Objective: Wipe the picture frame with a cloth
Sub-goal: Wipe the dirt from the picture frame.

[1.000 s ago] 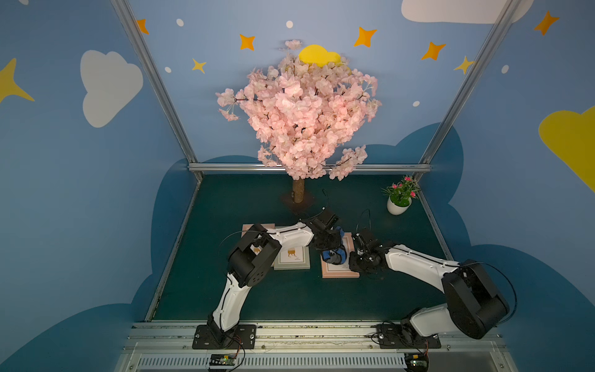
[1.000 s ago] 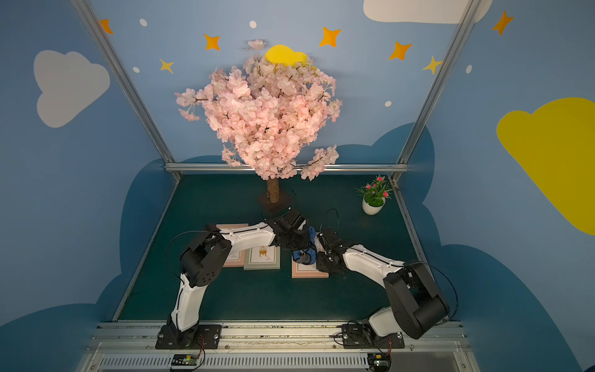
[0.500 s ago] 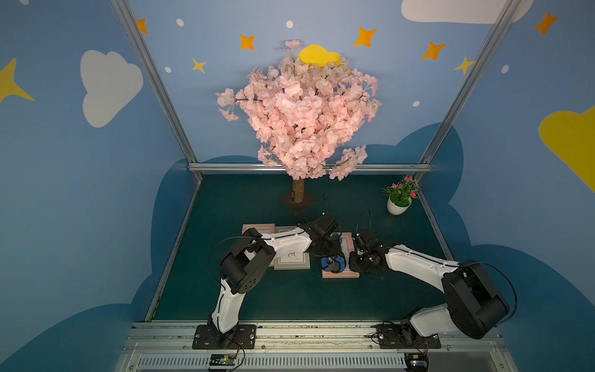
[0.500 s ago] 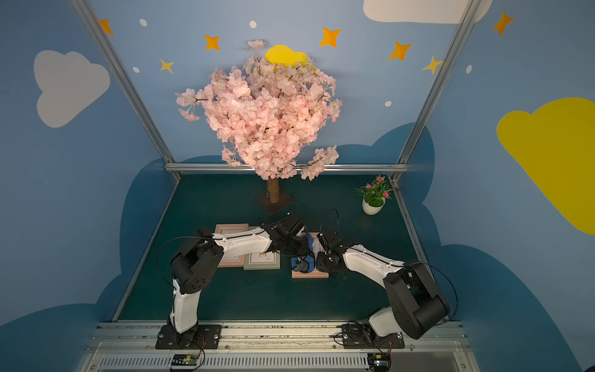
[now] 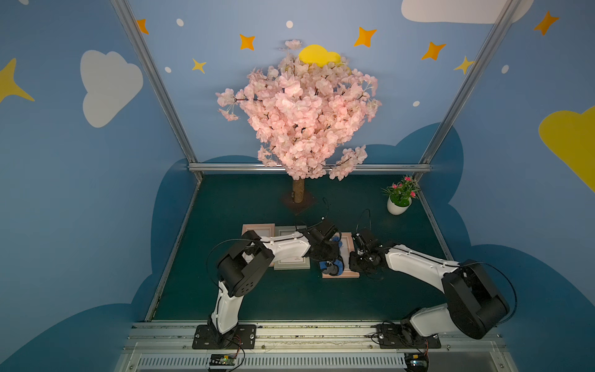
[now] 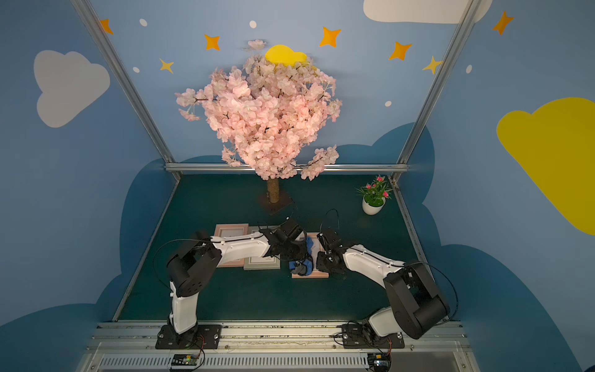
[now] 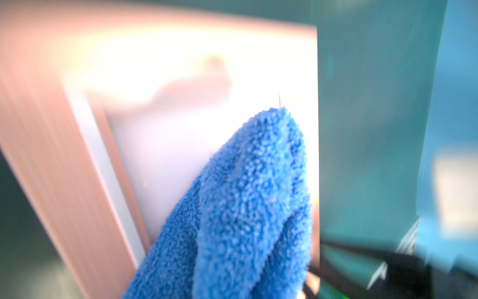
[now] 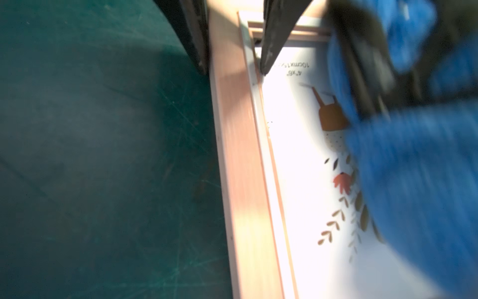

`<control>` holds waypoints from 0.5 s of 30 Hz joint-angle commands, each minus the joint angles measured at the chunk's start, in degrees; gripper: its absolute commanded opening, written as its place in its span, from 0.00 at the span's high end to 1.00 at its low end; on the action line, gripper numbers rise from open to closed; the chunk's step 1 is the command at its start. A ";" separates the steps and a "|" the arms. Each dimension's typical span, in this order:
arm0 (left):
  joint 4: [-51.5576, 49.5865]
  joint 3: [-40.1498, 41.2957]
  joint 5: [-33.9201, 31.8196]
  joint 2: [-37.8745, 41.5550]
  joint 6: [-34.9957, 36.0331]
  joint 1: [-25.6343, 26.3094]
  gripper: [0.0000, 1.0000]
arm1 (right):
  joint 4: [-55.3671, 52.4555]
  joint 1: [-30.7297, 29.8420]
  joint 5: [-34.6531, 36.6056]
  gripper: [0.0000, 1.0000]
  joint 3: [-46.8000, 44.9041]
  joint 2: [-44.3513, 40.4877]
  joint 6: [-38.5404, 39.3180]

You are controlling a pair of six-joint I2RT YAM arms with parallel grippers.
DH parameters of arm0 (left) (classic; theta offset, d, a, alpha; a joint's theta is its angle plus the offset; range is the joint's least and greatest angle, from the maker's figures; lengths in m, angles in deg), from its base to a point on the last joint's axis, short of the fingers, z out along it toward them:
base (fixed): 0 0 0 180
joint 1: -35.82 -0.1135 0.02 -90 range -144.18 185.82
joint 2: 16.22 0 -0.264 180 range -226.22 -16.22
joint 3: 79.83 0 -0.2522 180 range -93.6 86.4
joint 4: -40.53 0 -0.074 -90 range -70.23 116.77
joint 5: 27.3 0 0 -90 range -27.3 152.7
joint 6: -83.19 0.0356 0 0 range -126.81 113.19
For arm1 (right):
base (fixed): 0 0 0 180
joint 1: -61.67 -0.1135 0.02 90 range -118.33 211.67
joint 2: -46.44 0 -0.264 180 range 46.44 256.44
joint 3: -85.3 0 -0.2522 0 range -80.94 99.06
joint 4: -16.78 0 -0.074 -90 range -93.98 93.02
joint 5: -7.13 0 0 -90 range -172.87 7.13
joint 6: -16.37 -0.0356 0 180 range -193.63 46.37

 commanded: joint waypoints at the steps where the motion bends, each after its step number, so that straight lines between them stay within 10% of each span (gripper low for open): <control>1: -1.19 3.56 0.30 1.28 -3.16 2.74 0.97 | -3.14 -0.15 -0.08 0.67 -0.87 1.41 0.03; 15: -1.95 -9.87 0.00 -8.97 1.67 -6.75 0.97 | -3.72 -0.06 0.44 0.66 -1.58 0.49 0.08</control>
